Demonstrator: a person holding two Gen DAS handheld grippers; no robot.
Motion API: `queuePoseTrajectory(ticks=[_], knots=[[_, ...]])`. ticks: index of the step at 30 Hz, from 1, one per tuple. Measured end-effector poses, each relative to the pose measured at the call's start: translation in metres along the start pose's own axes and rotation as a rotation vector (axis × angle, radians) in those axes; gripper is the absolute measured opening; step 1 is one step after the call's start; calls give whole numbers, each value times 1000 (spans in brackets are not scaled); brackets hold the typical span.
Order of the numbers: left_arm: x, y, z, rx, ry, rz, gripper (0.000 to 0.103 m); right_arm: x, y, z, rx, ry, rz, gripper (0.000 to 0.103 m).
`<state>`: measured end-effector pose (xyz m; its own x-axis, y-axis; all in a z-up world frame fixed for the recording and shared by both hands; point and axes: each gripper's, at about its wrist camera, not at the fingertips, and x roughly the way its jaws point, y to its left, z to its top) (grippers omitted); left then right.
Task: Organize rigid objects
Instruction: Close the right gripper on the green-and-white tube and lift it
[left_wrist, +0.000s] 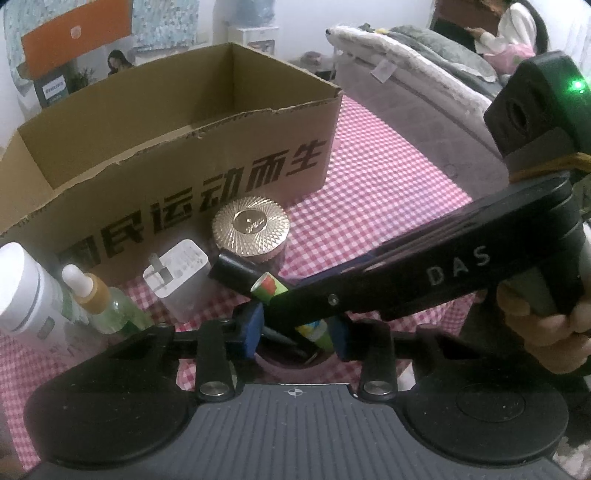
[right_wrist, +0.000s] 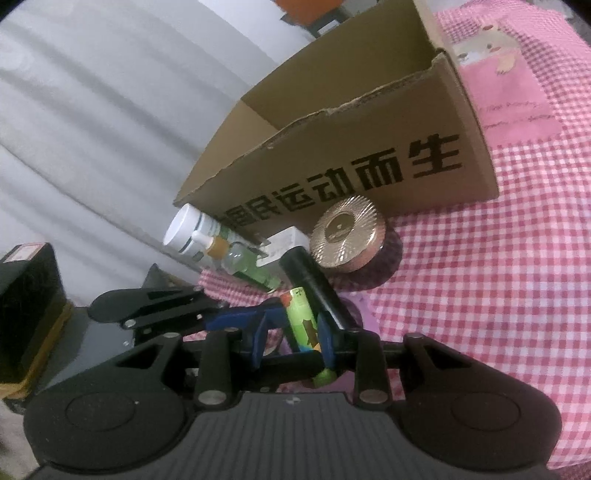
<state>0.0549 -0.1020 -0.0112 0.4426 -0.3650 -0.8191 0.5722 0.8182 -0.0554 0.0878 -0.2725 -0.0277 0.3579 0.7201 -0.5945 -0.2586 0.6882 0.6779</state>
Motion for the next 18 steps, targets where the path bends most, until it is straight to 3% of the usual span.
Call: queuePoseTrajectory(ticks=[5, 11, 18], knots=[[1, 0, -1, 3, 6, 10, 30, 0, 12, -2, -45, -16, -54, 29], [1, 1, -2, 3, 5, 14, 25, -2, 2, -2, 28, -18, 3, 25], [-1, 3, -2, -2, 4, 29, 20, 0, 8, -3, 23, -52, -14, 22]])
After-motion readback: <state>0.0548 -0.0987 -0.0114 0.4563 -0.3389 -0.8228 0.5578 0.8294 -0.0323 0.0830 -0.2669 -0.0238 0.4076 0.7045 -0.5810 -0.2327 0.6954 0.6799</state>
